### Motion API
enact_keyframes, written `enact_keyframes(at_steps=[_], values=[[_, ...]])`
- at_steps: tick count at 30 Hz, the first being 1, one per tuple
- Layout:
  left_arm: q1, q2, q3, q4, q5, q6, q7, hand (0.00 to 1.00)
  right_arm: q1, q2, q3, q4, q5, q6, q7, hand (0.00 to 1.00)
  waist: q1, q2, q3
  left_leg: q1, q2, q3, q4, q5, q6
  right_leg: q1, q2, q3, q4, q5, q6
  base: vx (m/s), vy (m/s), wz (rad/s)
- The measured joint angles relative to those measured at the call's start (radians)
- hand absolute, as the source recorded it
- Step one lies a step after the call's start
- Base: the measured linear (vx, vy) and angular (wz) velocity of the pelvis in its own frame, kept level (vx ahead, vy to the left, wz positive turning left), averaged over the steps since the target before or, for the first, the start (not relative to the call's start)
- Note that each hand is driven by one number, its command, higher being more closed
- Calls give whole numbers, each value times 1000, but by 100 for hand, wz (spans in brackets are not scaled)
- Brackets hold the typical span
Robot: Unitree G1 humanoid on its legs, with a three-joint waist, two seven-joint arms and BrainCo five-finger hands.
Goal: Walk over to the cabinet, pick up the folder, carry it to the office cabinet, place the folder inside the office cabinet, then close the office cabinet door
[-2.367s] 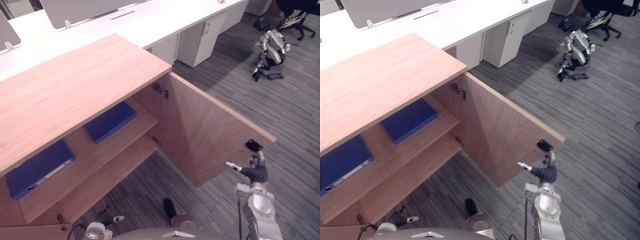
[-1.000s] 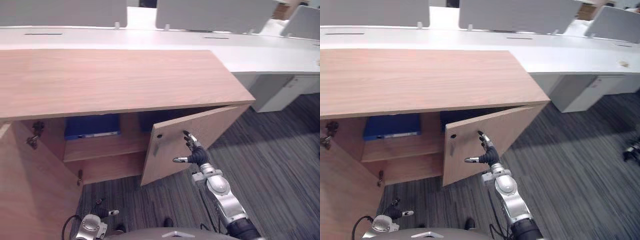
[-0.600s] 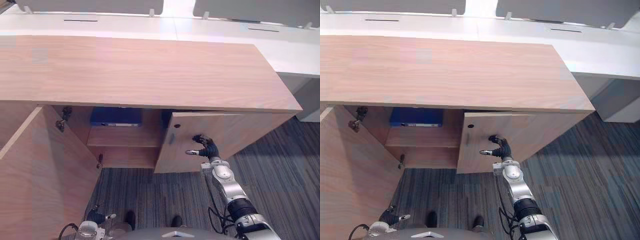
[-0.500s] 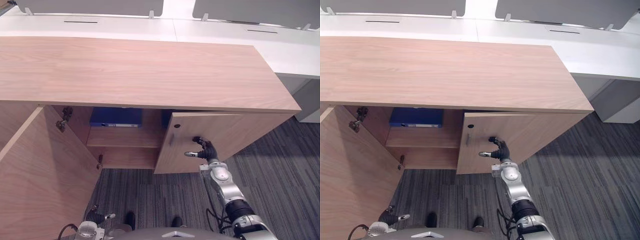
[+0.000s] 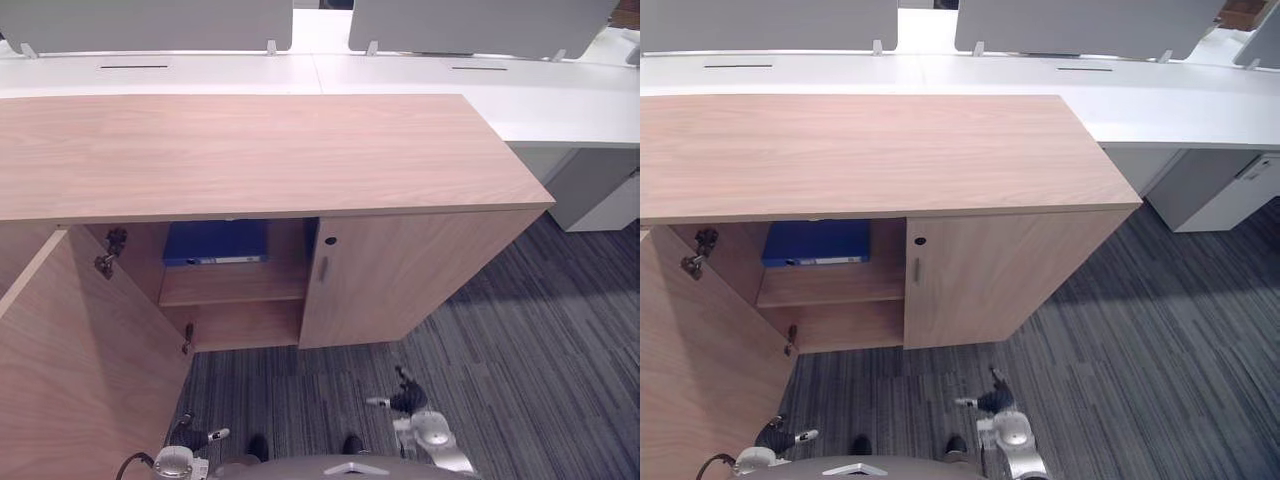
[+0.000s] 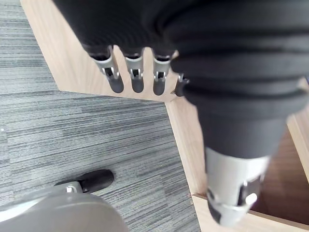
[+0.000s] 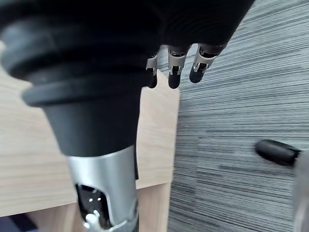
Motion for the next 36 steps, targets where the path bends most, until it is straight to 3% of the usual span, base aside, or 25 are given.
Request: enact_keyframes(at_steps=[11, 16, 21, 24, 27, 29, 30, 31, 32, 33, 34, 35, 36], values=[[14, -3, 10, 2, -18, 0, 23, 0, 0, 12, -74, 121, 4, 21, -37, 0, -10, 4, 3, 42, 4, 44, 0, -8, -3, 24, 8, 48, -22, 21, 9, -28, -5, -14], [15, -11, 39, 1, -40, 0, 38, 0, -16, 13, -73, 124, 3, 21, -37, 0, -7, 8, 10, 21, 5, 38, 0, -8, -5, -32, 2, 49, 62, -26, 10, -42, -14, 4], [15, -30, 89, -9, -99, 0, 61, 0, -30, 13, -73, 129, 3, 21, -37, 0, 5, 12, 19, -24, 0, -40, 1, 5, -7, -68, -3, 46, 132, -93, 24, 15, -24, 44], [14, -50, 128, -16, -139, -2, 79, 0, -55, 15, -73, 130, 5, 21, -41, 0, 32, 21, 24, -53, -5, -89, 7, 24, 3, -57, 6, 29, 101, -81, 11, 84, -16, 48], [6, -69, 168, -37, -175, -7, 84, 0, -93, 24, -94, 128, 13, 21, -52, 0, 33, 28, 36, -100, -13, -159, 34, 36, -4, -52, 9, -2, 94, -84, -8, 82, -8, 89], [4, -82, 180, -65, -200, -13, 87, 0, -121, 32, -113, 124, 23, 21, -70, 0, 40, 34, 57, -138, -18, -166, 63, 55, -31, -56, 6, -22, 116, -101, -24, -5, -13, 97], [4, -90, 193, -86, -216, -13, 88, 0, -141, 34, -113, 112, 23, 21, -75, 0, 40, 37, 60, -166, -19, -155, 63, 95, -76, -73, 0, -34, 142, -112, -43, -121, -1, 116], [2, -97, 204, -101, -220, -16, 88, 0, -147, 40, -112, 86, 23, 21, -79, 0, 39, 35, 65, -173, -15, -114, 54, 93, -96, -74, -24, -55, 146, -112, -46, -103, 39, 100], [-3, -100, 214, -102, -224, -18, 89, 0, -148, 44, -115, 76, 23, 19, -79, 0, 42, 31, 68, -178, -7, -46, 98, 47, -81, -69, -30, -65, 145, -121, -34, -62, 16, 64], [0, -115, 243, -94, -227, -14, 88, 0, -150, 48, -131, 50, 23, 15, -80, 0, 41, 32, 71, -189, 26, 89, 232, -67, -35, -65, -33, -84, 155, -129, -21, 18, -1, 40], [9, -122, 257, -95, -241, -14, 88, 0, -145, 49, -148, 37, 23, 15, -80, 0, 31, 40, 69, -172, 55, 177, 297, -124, -42, -56, -38, -103, 162, -130, -19, 38, -14, 42], [14, -123, 264, -96, -248, -15, 87, 0, -139, 48, -155, 37, 23, 16, -81, 0, 25, 47, 68, -153, 64, 204, 288, -134, -46, -50, -37, -114, 164, -132, -15, -11, 37, 50], [4, -121, 286, -99, -257, -20, 88, 0, -136, 41, -178, 41, 23, 18, -82, 0, 22, 63, 64, -122, 58, 201, 225, -124, -24, -38, -32, -124, 166, -135, -2, -67, 54, 39]])
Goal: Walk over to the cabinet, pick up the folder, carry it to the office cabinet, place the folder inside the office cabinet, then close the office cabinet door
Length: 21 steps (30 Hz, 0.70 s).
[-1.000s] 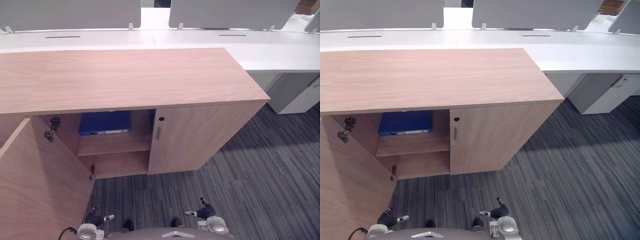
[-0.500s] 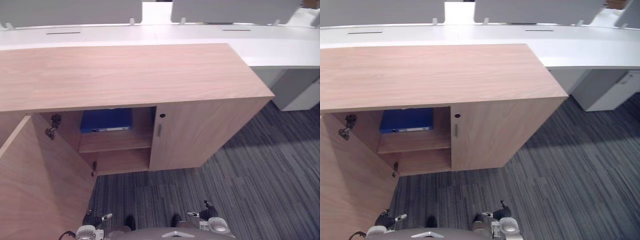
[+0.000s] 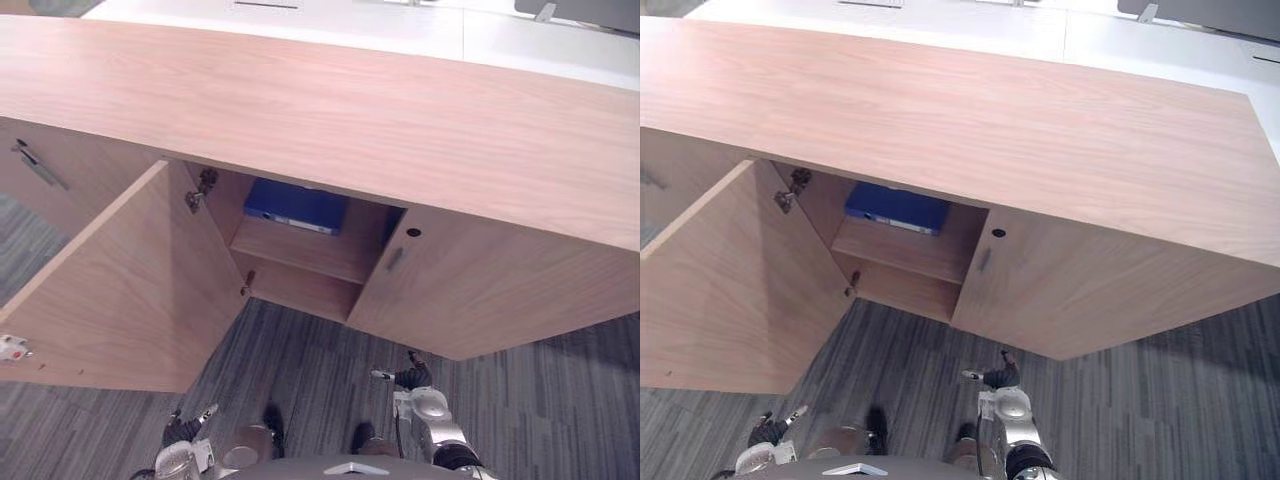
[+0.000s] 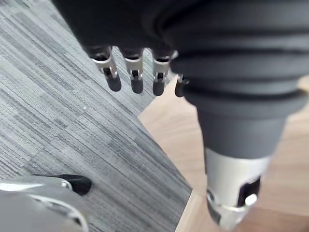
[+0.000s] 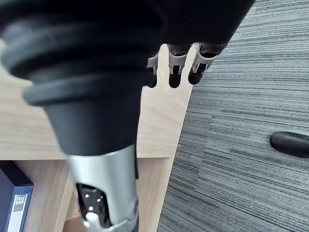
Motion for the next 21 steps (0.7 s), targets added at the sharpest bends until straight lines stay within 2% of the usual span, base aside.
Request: enact_keyframes(at_steps=[1, 3, 6, 8, 13, 16, 21], values=[[0, 21, 5, -4, 0, -5, 3, 0, 18, 8, 0, 0, 0, 4, 1, 0, 7, -16, -6, 31, -20, -7, -75, 42, 1, 7, 0, 1, -17, 8, -2, -82, 48, 29], [4, 51, 7, -16, 0, -5, 14, 0, 32, 10, 0, 2, 0, 4, 1, 0, 6, -30, -13, 63, -40, -28, -149, 87, 12, 22, -3, -5, -43, 17, 6, -62, 39, 18], [8, 77, 40, -38, 1, -11, 19, 0, 34, -4, -1, 8, 0, 4, 0, 0, 1, -28, -13, 109, -57, -54, -215, 128, 22, 57, -4, -24, -61, 25, 7, -68, 37, 22], [9, 101, 41, -40, 1, -14, 22, 0, 34, -9, 0, 11, 0, 4, 0, 0, 4, -26, -15, 116, -60, -68, -219, 135, 26, 67, -4, -31, -67, 25, 7, -74, 17, 24], [10, 136, 125, -75, 1, -14, 40, 0, 25, -35, 0, 26, 0, 4, 0, 0, 6, -22, -18, 117, -63, -110, -225, 151, 27, 97, 6, -50, -86, 27, 4, -55, -5, 24], [9, 195, 163, -79, 0, -15, 55, 0, 15, -41, 1, 42, 0, 4, -1, 0, 12, -19, -22, 127, -58, -115, -226, 153, 24, 113, 18, -48, -98, 29, 1, -26, -22, 5], [-10, 280, 164, -174, 0, -33, 58, 0, 17, -58, 10, 43, 0, 3, 0, 0, 13, -5, -30, 128, -52, -130, -227, 154, 21, 127, 32, -48, -114, 30, -3, -13, -21, 7]])
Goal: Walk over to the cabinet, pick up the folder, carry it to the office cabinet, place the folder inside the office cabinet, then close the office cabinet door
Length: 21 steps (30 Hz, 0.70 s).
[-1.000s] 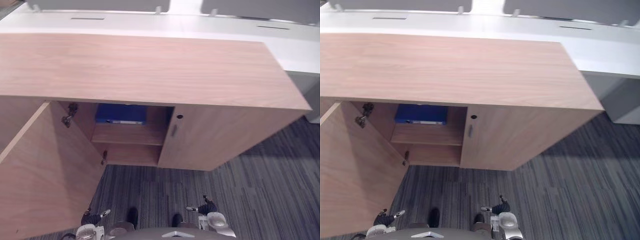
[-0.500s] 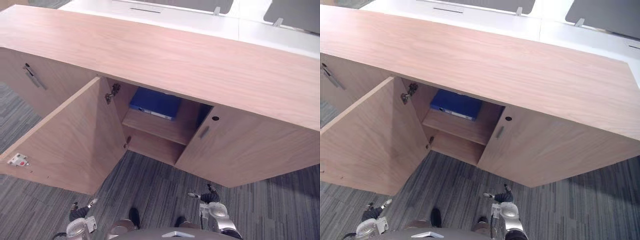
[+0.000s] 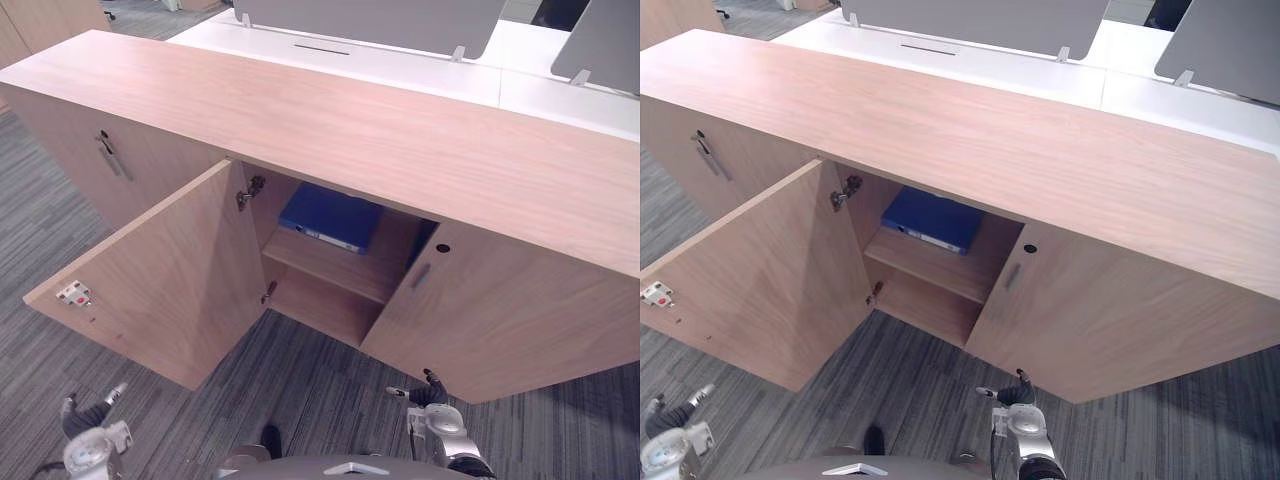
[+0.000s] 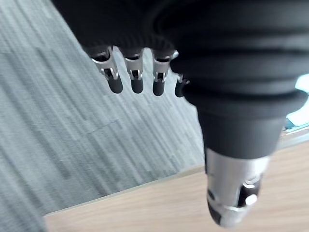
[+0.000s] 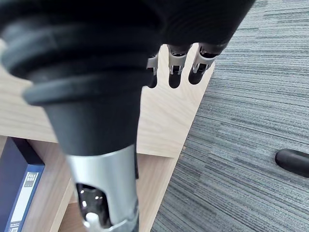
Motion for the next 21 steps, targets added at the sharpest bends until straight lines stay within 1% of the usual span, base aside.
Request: enact_keyframes(at_steps=[3, 7, 10, 15, 21], values=[[-31, 38, -9, -22, 1, -14, -2, 0, 1, -12, 2, 0, 0, 0, 1, 0, 0, 3, -1, 1, 4, -1, 0, 0, -1, 11, 8, 3, -7, 4, -5, 0, 0, 0], [-70, 71, -26, -25, 3, -17, -2, 0, 1, -14, 5, 3, 0, 0, 2, 0, -2, 1, -1, 2, 10, 2, 0, -3, -5, 14, 17, 12, -14, 4, -7, 10, -10, -3], [-74, 83, -55, -61, 10, -18, -2, 0, 0, -14, 20, 13, 0, 0, 3, 0, -1, 0, -1, 4, 14, 7, 0, -7, -10, 13, 22, 23, -16, 4, -7, 20, -15, -5], [-93, 116, -69, -62, 24, -26, 3, 0, 1, -14, 20, 35, 0, -1, 3, 0, 2, -1, -1, 15, 24, 26, 0, -14, -19, 13, 31, 46, -17, 5, -8, 13, -17, -11], [-93, 140, -101, -63, 24, -26, -2, 0, 3, -17, 20, 35, 0, -1, 4, 0, 9, -4, -2, 16, 26, 27, 0, -15, -21, 14, 34, 51, -18, 4, -9, 1, -3, -2]])
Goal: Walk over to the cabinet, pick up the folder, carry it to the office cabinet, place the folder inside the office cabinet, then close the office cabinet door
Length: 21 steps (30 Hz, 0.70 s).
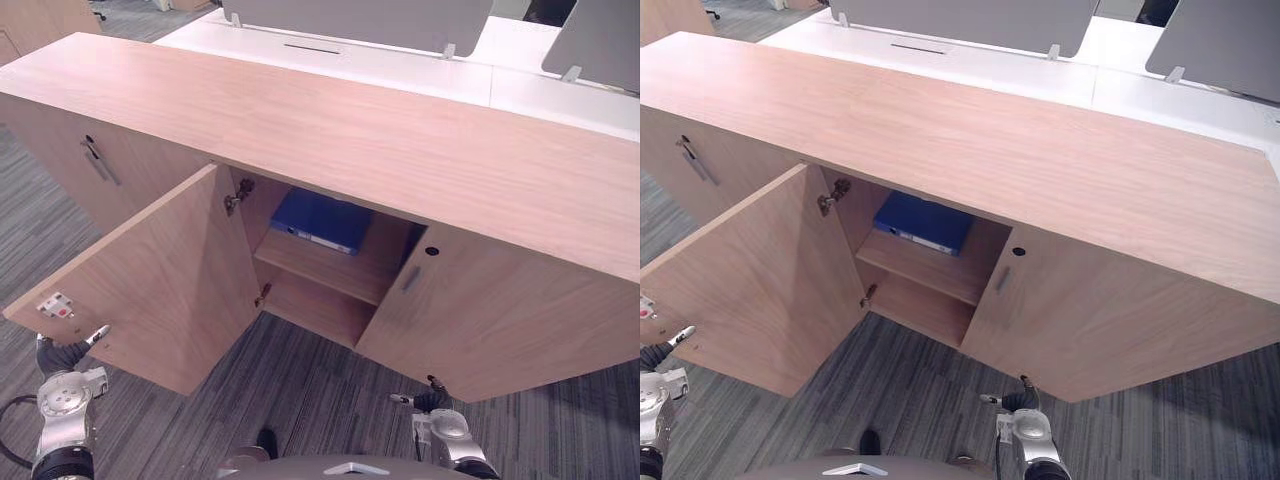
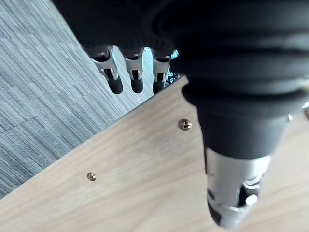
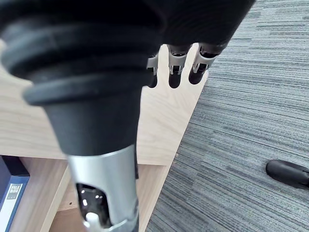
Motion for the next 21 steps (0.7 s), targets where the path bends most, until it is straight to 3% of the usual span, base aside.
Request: enact_keyframes(at_steps=[6, 11, 13, 21], values=[[35, -18, -34, -74, -1, 4, 4, 0, 17, 2, 0, 5, 0, 0, 1, 0, 17, -4, 0, 0, -1, 2, 0, 0, 0, -3, 0, 18, 2, -2, -4, 0, 0, 0], [127, -101, -58, -211, -2, 2, 8, 0, 22, 5, -1, 9, -1, 1, 1, 0, 29, -4, -1, -1, -5, 1, 0, 1, 1, -10, -3, 30, 4, -2, -5, -22, 3, 1], [168, -131, -96, -266, -2, 2, 4, 0, 25, 6, -2, 9, -1, 1, 1, 0, 41, -4, -1, -3, -6, 1, 0, 4, 4, -14, -3, 34, 8, -1, -6, 0, 0, 0], [271, -194, -232, -342, -24, -2, -47, 0, 29, 9, -2, 8, -3, 5, 4, 0, 42, -3, -2, -7, -5, 0, 0, 16, 5, -21, -2, 53, 12, 5, -13, -50, 4, 1]])
